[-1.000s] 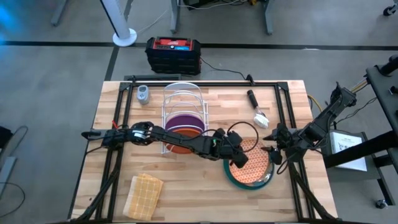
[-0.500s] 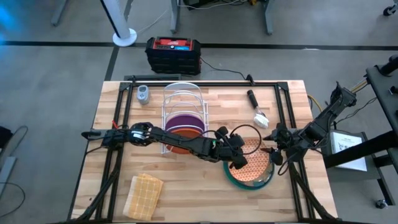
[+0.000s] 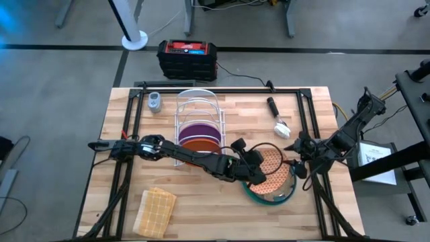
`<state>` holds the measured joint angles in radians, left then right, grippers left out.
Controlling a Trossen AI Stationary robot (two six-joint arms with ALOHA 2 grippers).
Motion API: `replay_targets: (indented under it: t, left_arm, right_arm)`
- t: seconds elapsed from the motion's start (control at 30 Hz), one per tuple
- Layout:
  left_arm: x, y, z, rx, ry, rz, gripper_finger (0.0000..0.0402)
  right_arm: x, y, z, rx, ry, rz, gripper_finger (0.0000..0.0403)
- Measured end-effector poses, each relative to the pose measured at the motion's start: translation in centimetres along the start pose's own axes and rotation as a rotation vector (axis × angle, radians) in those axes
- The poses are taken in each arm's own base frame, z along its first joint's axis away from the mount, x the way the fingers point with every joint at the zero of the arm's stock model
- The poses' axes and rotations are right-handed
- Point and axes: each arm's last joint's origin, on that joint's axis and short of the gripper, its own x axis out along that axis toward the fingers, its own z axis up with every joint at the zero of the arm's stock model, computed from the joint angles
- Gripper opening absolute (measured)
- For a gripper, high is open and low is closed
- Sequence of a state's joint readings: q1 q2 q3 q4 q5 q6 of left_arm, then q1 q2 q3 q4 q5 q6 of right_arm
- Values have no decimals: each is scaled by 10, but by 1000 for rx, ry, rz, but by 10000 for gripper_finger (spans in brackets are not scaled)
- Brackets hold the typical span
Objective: Sort dishes
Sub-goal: Put the orange/white plate into the dish rack
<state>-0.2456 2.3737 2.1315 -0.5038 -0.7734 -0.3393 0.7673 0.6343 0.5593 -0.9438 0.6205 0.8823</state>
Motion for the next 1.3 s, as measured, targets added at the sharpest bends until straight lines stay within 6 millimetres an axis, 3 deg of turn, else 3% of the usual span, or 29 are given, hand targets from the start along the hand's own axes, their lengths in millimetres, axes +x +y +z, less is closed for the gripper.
replay_targets:
  t: [0.6,0.87,1.3]
  left_arm:
    - [-13,-15,10,233,-131,7,5]
    - [-24,-23,18,346,-222,52,5]
    - [-28,-27,22,360,-266,42,4]
  right_arm:
    - [-1,4,5,-68,9,-59,269]
    - [-1,10,6,-53,56,44,269]
    - [4,20,10,-120,-27,138,254]
